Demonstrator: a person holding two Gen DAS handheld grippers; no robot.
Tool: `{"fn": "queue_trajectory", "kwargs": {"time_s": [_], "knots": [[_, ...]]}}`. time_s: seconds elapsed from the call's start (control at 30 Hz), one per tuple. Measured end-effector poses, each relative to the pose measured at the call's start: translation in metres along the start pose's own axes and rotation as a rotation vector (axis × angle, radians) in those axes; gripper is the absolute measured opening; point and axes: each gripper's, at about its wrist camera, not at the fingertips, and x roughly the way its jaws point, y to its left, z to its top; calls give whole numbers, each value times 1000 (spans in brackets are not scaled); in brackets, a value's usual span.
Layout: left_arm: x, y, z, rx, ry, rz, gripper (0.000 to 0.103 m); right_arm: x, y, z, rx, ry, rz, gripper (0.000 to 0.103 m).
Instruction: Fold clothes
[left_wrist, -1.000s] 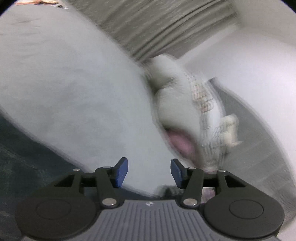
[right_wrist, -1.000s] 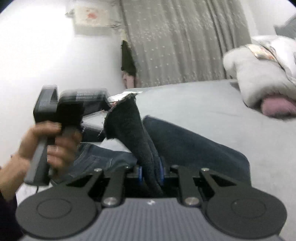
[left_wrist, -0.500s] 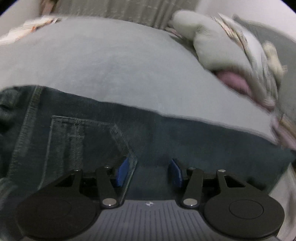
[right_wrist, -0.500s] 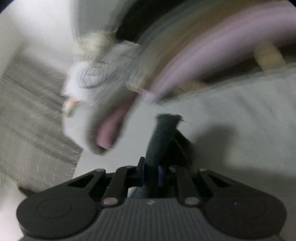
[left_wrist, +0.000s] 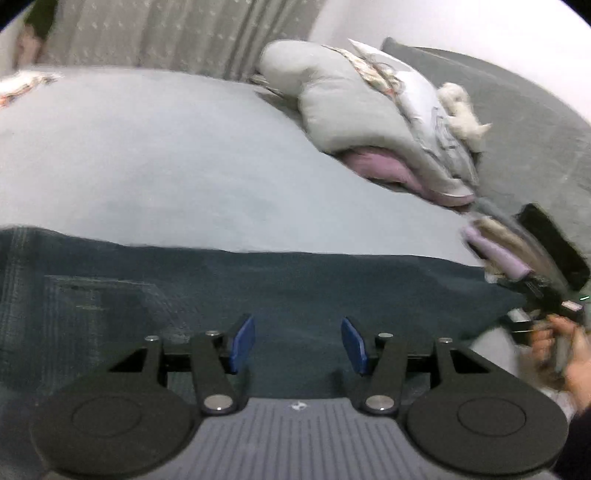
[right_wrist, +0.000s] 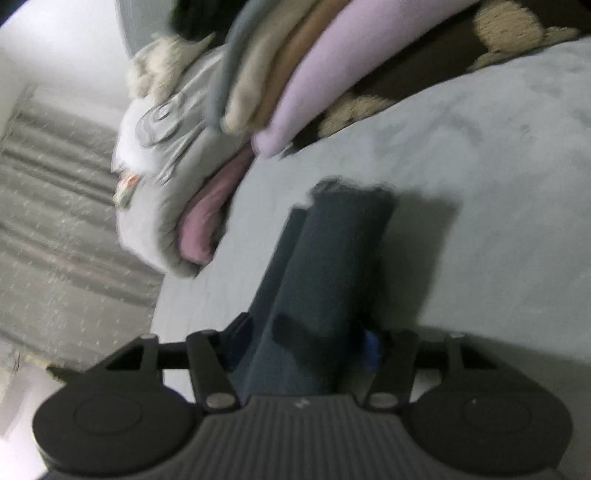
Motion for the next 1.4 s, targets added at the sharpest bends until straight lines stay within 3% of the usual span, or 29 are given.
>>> {"fn": "queue_trajectory", "kwargs": {"time_s": [0.07, 0.1, 0.13, 0.17, 0.3, 0.53, 0.57, 0.63, 0.77, 0.87, 0.93, 1.03, 1.1, 1.23, 1.3, 1.4], "knots": [[14, -7, -16, 40, 82, 42, 51, 2, 3, -7, -41, -4, -2, 64], [21, -10, -25, 61, 123, 63, 52, 2, 3, -9, -50, -7, -10, 58], [18, -13, -29, 96, 131, 74, 52, 2, -2, -8, -14, 0, -8, 35], [14, -15, -34, 133, 136, 83, 52, 2, -8, -7, 22, 7, -6, 22], [-10, -8, -44, 139, 159, 53, 51, 0, -9, -10, 26, 3, 21, 16], [-24, -15, -48, 248, 191, 5, 51, -12, 19, -20, -79, -89, 35, 13], [-26, -17, -48, 265, 197, -2, 51, -15, 28, -26, -137, -112, 24, 12], [-33, -7, -44, 227, 196, -35, 51, -23, 63, -48, -380, -189, 10, 12], [-47, 15, -30, 102, 125, -95, 51, -41, 135, -117, -986, -340, 38, 12], [-51, 26, -24, 32, 87, -112, 51, -44, 166, -176, -1254, -361, 109, 12], [-52, 35, -19, -46, 47, -115, 51, -41, 176, -202, -1335, -335, 135, 12], [-46, 45, -16, -147, 7, -140, 52, -26, 190, -268, -1518, -251, 152, 13], [-42, 51, -13, -215, -19, -156, 55, -4, 193, -315, -1630, -165, 118, 14], [-35, 64, -9, -350, -73, -189, 56, 27, 185, -371, -1763, -1, 80, 15], [-23, 64, -6, -379, -72, -197, 57, 31, 180, -391, -1806, 20, 59, 18], [-14, 56, -5, -355, -60, -201, 57, 29, 182, -386, -1795, 43, 85, 22]]}}
